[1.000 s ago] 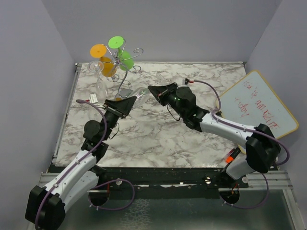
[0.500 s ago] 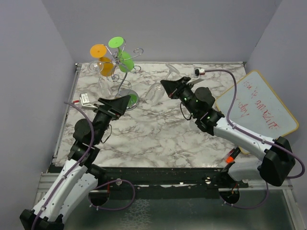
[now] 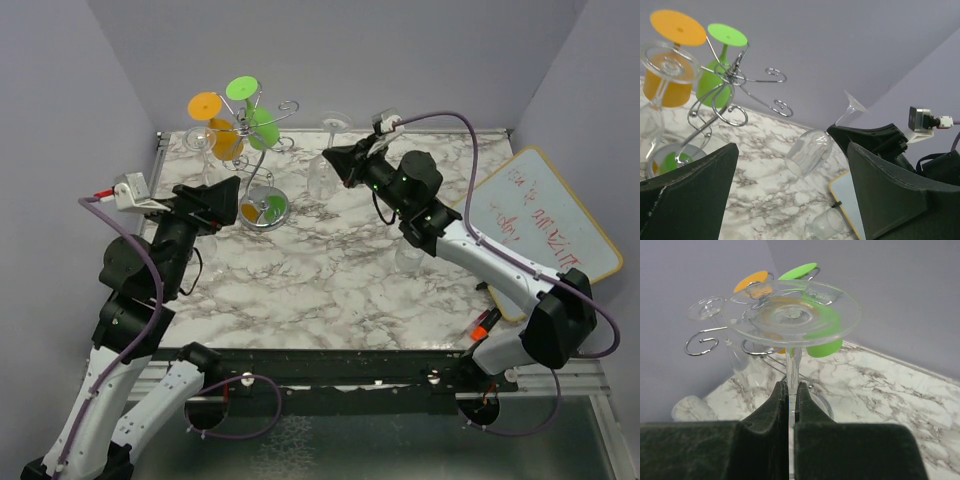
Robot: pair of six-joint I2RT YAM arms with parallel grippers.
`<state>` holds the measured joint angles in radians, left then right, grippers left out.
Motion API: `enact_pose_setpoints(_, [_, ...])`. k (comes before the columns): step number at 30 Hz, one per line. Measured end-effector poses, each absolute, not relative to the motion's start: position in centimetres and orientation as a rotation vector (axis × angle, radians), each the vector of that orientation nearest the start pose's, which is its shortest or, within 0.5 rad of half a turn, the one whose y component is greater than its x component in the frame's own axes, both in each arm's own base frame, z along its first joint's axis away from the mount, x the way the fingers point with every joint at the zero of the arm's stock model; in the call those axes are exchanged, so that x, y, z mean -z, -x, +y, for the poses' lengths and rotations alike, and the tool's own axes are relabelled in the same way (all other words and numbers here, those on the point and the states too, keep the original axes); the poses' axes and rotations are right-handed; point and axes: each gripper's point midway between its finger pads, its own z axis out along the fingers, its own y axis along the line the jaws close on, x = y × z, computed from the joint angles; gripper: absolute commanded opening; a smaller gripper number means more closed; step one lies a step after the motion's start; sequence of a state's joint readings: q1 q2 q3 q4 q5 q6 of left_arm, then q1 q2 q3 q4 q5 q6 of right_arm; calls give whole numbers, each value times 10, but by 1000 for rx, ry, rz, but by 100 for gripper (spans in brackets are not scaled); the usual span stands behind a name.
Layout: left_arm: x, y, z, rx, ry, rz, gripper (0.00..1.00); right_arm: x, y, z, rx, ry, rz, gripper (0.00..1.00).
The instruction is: Place the wine glass upside down on the wine glass rack
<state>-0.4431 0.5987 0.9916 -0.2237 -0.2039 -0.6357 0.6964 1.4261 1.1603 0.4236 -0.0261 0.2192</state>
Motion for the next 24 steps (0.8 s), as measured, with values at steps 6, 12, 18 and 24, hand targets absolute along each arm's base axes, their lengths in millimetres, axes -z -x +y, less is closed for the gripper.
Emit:
enact_pose_setpoints(6, [-443, -231, -88, 655, 260, 1381, 91, -366, -388, 353, -756, 470, 1404, 1])
enact_pose_setpoints(12, [-432, -236, -88, 619, 247, 1420, 91, -326, -409, 377, -758, 521, 1490, 1])
enact_pose_setpoints(18, [-426, -239, -90, 612, 246, 1440, 91, -299, -415, 392, -779, 578, 1539, 1])
enact_pose_setpoints(24, [-423, -242, -91, 606, 245, 1454, 91, -303, -416, 403, -816, 624, 1512, 1])
